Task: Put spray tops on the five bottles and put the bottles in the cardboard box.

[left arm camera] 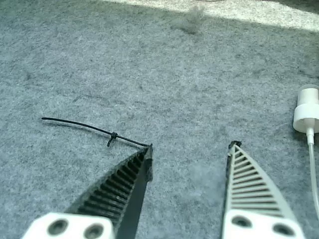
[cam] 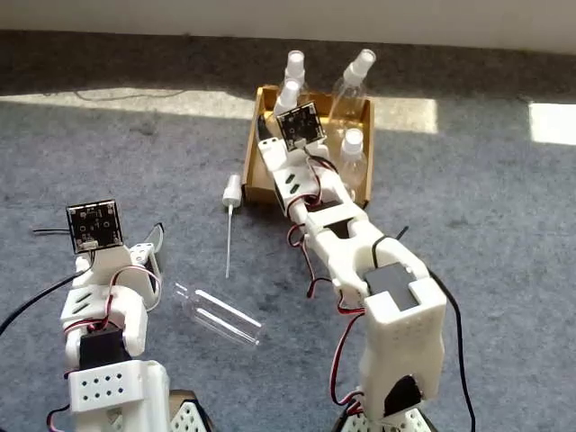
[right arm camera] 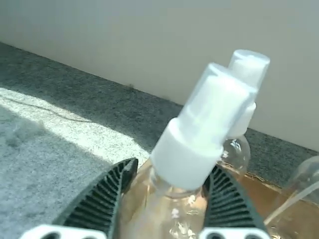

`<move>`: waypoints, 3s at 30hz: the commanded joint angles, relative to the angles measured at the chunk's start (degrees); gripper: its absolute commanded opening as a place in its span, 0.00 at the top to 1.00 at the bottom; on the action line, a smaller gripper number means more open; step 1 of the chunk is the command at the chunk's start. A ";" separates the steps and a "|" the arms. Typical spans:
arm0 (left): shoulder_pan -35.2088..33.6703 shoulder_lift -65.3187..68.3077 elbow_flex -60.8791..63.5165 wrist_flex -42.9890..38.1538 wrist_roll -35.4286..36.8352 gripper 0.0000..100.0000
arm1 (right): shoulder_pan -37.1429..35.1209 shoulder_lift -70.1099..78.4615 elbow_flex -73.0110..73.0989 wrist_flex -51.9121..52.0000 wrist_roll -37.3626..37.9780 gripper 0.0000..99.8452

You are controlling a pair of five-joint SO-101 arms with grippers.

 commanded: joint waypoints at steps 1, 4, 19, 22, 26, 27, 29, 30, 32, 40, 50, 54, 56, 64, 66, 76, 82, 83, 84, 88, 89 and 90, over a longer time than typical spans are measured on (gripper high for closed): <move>-0.40 -0.75 -0.31 -1.23 -0.44 0.77 | -0.40 -4.00 -1.89 0.22 -0.18 0.88; -0.40 -0.75 -0.31 -1.23 -0.44 0.77 | -0.40 -4.00 -1.89 0.22 -0.18 0.87; -0.40 -0.75 -0.31 -1.14 -0.44 0.77 | -1.63 -4.09 -1.80 0.40 -0.26 0.80; -0.40 -0.75 -0.31 -1.14 -0.44 0.77 | -1.63 -4.18 -1.80 0.40 -0.26 0.80; -0.40 -0.75 -0.31 -1.14 -0.44 0.77 | -1.63 -4.26 -1.80 0.40 -0.26 0.80; -0.40 -0.75 -0.31 -1.14 -0.44 0.77 | -1.54 -4.26 -1.80 0.40 -0.26 0.80; -0.40 -0.75 -0.31 -1.14 -0.44 0.77 | -1.54 -4.26 -1.80 0.40 -0.26 0.80; -0.40 -0.75 -0.31 -1.14 -0.44 0.77 | -1.54 -4.26 -1.80 0.40 -0.26 0.80; -0.40 -0.75 -0.31 -1.14 -0.44 0.77 | -1.54 -4.26 -1.80 0.48 -0.35 0.80; -0.40 -0.75 -0.31 -1.23 -0.44 0.77 | -1.54 -4.26 -1.80 0.48 -0.44 0.80; -0.48 -0.75 -0.31 -1.23 -0.44 0.77 | -1.63 -4.26 -1.80 0.48 -0.44 0.80; -0.48 -0.75 -0.31 -1.23 -0.44 0.77 | -1.63 -4.26 -1.80 0.48 -0.44 0.80; -0.48 -0.75 -0.31 -1.23 -0.44 0.77 | -1.63 -4.26 -1.80 0.48 -0.44 0.80; -0.48 -0.75 -0.31 -1.23 -0.44 0.77 | -1.63 -4.35 -1.80 0.48 -0.44 0.80; -0.48 -0.75 -0.31 -1.23 -0.44 0.77 | -1.54 -4.35 -1.80 0.48 -0.44 0.80; -0.48 -0.75 -0.31 -1.23 -0.44 0.77 | -1.63 -4.35 -1.80 0.48 -0.26 0.77; -0.48 -0.75 -0.31 -1.23 -0.44 0.77 | -1.63 -4.35 -1.80 0.48 -0.44 0.72; -0.48 -0.75 -0.31 -1.23 -0.44 0.77 | -1.63 -4.35 -1.80 0.48 -0.44 0.72; -0.48 -0.75 -0.31 -1.23 -0.44 0.77 | -1.63 -4.35 -1.80 0.48 -0.44 0.72; -0.48 -0.75 -0.31 -1.23 -0.44 0.77 | -1.63 -4.44 -1.80 0.48 -0.35 0.72; -0.48 -0.75 -0.31 -1.23 -0.44 0.77 | -1.63 -4.53 -1.80 0.48 -0.35 0.72; -0.48 -0.75 -0.31 -1.23 -0.44 0.77 | -1.63 -4.70 -1.89 0.48 -0.35 0.72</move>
